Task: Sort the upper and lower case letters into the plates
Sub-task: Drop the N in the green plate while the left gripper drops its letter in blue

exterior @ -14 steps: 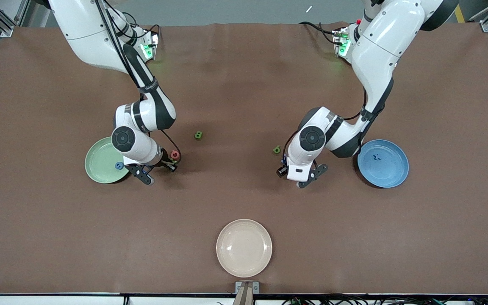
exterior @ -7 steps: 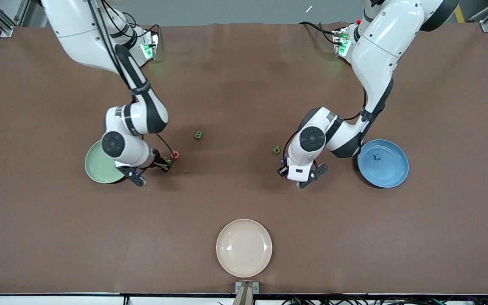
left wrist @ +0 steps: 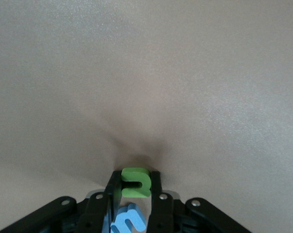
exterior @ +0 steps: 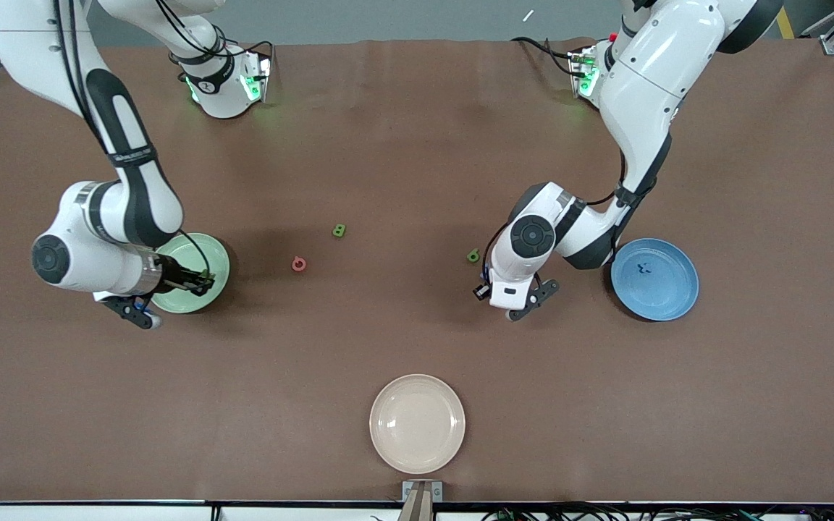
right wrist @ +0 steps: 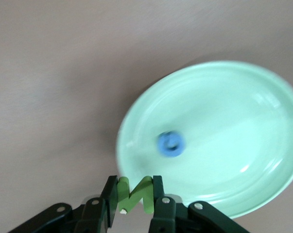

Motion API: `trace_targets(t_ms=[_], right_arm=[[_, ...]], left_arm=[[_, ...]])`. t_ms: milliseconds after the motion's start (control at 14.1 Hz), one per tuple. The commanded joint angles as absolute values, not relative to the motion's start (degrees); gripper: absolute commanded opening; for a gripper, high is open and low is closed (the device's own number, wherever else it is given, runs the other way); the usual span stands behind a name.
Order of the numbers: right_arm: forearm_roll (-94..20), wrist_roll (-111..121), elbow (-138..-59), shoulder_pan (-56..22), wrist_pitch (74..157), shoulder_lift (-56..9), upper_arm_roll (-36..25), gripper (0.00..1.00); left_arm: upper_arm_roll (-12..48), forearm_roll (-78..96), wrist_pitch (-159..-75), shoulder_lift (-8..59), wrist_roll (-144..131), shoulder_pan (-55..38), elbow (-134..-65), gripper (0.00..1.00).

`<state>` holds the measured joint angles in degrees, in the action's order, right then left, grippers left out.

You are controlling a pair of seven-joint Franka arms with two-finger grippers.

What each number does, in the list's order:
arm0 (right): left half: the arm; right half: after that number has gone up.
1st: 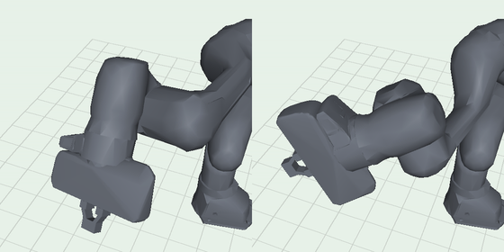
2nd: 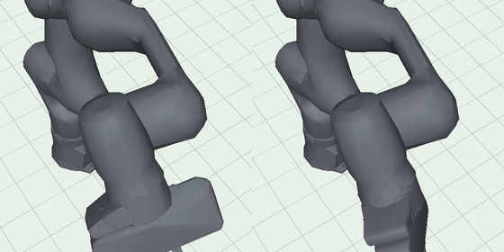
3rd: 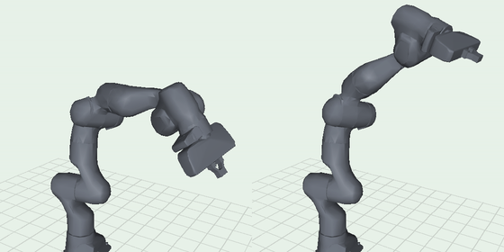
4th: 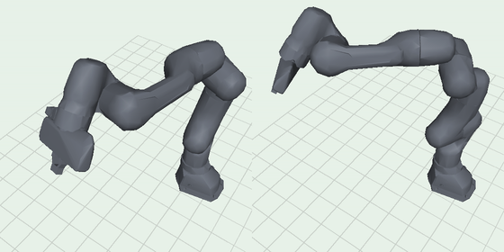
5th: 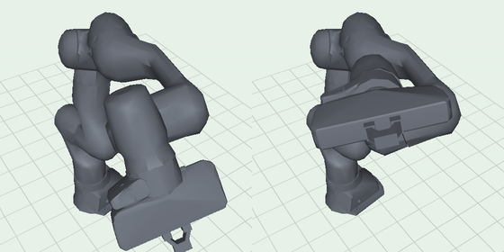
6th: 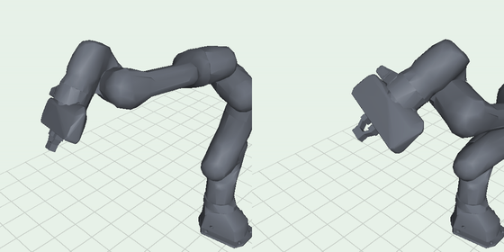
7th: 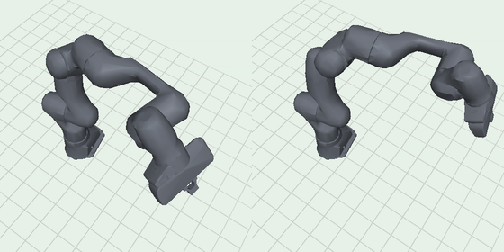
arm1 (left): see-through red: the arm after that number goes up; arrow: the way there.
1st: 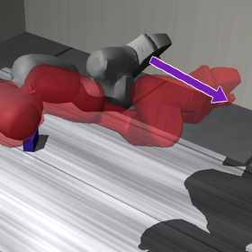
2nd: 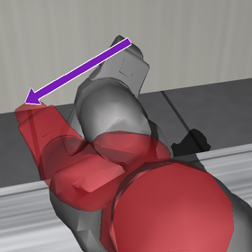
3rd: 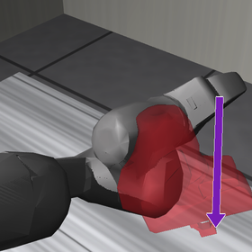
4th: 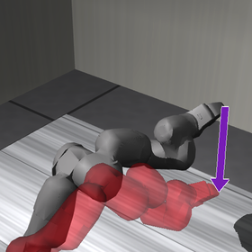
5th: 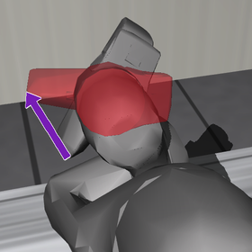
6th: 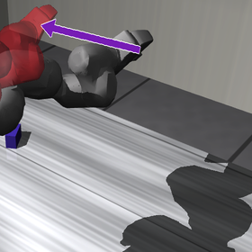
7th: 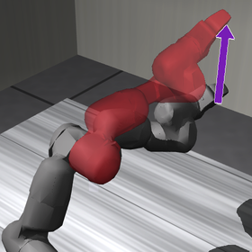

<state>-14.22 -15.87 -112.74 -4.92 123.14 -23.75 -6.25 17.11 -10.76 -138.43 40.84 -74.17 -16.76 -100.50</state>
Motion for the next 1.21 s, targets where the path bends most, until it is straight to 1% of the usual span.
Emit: trace_targets(t_ms=[0,142,284,497,638,851,922,993,1064,1135], right_arm=[[-13.62,-8.46,-114.26,-0.54,124.01,-23.38,-5.27,0.01],[-13.54,-5.64,-115.31,0.70,125.41,-24.69,-5.36,0.02],[-13.01,-4.84,-117.67,0.70,129.62,-25.84,-5.27,0.04],[-13.01,-4.83,-118.21,0.62,130.08,-26.89,-5.27,0.08],[-13.01,-4.83,-118.39,0.70,130.08,-27.51,-5.27,0.09],[-13.01,-4.83,-118.30,0.70,130.08,-27.95,-5.27,0.11],[-13.01,-4.83,-118.30,0.70,129.99,-28.12,-5.27,0.19],[-13.09,-4.83,-118.21,0.70,129.90,-28.21,-5.27,0.44],[-13.10,-4.92,-118.21,0.70,129.99,-28.30,-5.27,0.87],[-13.10,-4.92,-118.04,0.79,130.08,-28.30,-5.27,0.99]], left_arm=[[16.88,-11.60,-138.60,40.96,-74.97,-17.23,-100.63,0.15],[16.88,-11.69,-138.25,40.35,-74.71,-16.53,-100.55,0.12],[16.88,-11.69,-137.55,38.42,-73.22,-15.82,-100.55,0.11],[16.88,-11.69,-136.50,35.87,-68.83,-13.28,-100.72,0.11],[16.88,-11.78,-135.01,32.80,-63.67,-11.00,-102.82,0.10],[17.14,-12.13,-134.21,27.26,-52.51,-5.90,-108.52,0.10],[17.14,-12.13,-134.21,25.77,-49.60,-4.67,-110.28,0.10],[17.23,-12.13,-134.21,24.10,-45.83,-2.92,-112.39,0.10],[17.23,-12.13,-134.21,22.60,-41.70,-1.16,-114.41,0.10],[17.31,-12.13,-134.21,21.02,-36.18,1.12,-116.78,0.09]])
